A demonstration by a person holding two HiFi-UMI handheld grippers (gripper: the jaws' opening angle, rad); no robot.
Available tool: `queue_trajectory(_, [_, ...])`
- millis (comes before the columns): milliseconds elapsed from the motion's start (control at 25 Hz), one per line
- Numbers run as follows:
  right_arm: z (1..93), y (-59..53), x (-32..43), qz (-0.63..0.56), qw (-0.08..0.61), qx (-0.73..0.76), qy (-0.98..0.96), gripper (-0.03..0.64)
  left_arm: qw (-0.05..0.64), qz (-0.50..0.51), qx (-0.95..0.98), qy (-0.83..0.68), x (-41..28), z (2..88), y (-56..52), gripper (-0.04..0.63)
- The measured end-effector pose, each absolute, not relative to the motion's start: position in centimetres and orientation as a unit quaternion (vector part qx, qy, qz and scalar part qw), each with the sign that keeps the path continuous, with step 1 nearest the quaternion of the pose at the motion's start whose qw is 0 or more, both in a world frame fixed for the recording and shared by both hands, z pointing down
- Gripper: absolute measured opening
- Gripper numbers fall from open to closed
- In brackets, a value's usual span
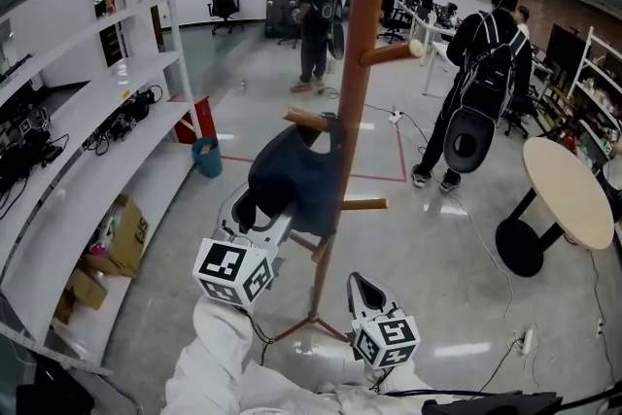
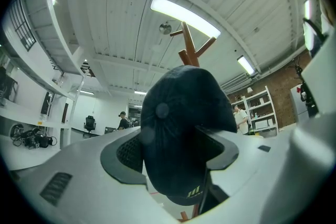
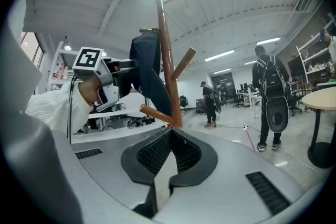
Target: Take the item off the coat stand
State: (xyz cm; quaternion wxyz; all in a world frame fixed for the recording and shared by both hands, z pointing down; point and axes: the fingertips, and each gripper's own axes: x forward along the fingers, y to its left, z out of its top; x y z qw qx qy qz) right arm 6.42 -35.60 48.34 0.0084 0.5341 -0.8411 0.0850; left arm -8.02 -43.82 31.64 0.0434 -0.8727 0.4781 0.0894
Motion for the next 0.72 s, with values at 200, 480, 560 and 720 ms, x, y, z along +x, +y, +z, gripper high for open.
queue_trajectory(200, [48.3, -35.6, 6.5, 0.085, 0.007, 0.534, -0.841, 0.009, 0.044, 0.092, -0.868, 0.486, -8.2, 31.5, -43.5, 0.205])
queue_trajectory(480, [48.4, -35.1, 6.5, 0.086, 0.007, 0.533, -0.842, 0.009, 0.047, 0.082, -0.865, 0.492, -8.4, 31.6, -42.9, 0.170])
queue_trajectory(560, [48.4, -35.0, 6.6, 0.087, 0.007, 0.534, -0.841, 0.011, 0.046, 0.081, -0.864, 0.495, -8.5, 31.6, -42.8, 0.156])
queue_trajectory(720, [48.4, -34.8, 6.8, 0.087, 0.007, 0.535, -0.841, 0.009, 0.045, 0.079, -0.861, 0.501, -8.5, 31.7, -42.6, 0.123])
